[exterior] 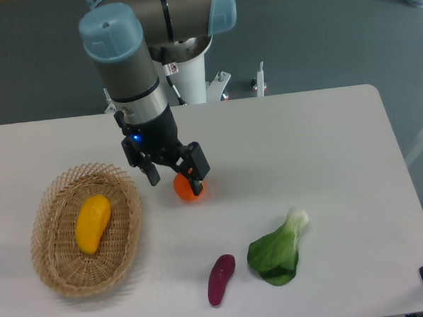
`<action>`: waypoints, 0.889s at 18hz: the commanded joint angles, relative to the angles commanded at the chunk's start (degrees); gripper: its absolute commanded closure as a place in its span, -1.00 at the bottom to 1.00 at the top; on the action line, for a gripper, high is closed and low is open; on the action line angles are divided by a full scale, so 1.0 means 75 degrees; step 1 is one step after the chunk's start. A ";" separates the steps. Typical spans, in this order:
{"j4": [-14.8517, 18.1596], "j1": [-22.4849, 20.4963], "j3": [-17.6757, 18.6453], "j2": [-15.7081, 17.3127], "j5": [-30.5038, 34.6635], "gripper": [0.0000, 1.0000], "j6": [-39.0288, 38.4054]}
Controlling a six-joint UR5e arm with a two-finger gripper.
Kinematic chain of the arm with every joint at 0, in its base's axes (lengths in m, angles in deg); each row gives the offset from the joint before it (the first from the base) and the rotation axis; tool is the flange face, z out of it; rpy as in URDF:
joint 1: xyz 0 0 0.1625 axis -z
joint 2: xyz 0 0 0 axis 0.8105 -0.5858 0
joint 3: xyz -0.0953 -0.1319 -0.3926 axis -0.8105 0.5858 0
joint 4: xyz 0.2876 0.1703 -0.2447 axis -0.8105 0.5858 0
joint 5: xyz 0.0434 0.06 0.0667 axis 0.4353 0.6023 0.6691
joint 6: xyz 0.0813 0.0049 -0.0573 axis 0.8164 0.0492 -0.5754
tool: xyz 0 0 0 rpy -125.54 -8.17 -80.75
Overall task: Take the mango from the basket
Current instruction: 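Move the open gripper from the orange over the yellow mango in the basket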
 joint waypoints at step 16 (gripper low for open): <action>-0.0574 0.1078 0.0739 -0.0480 -0.0420 -1.00 -0.2388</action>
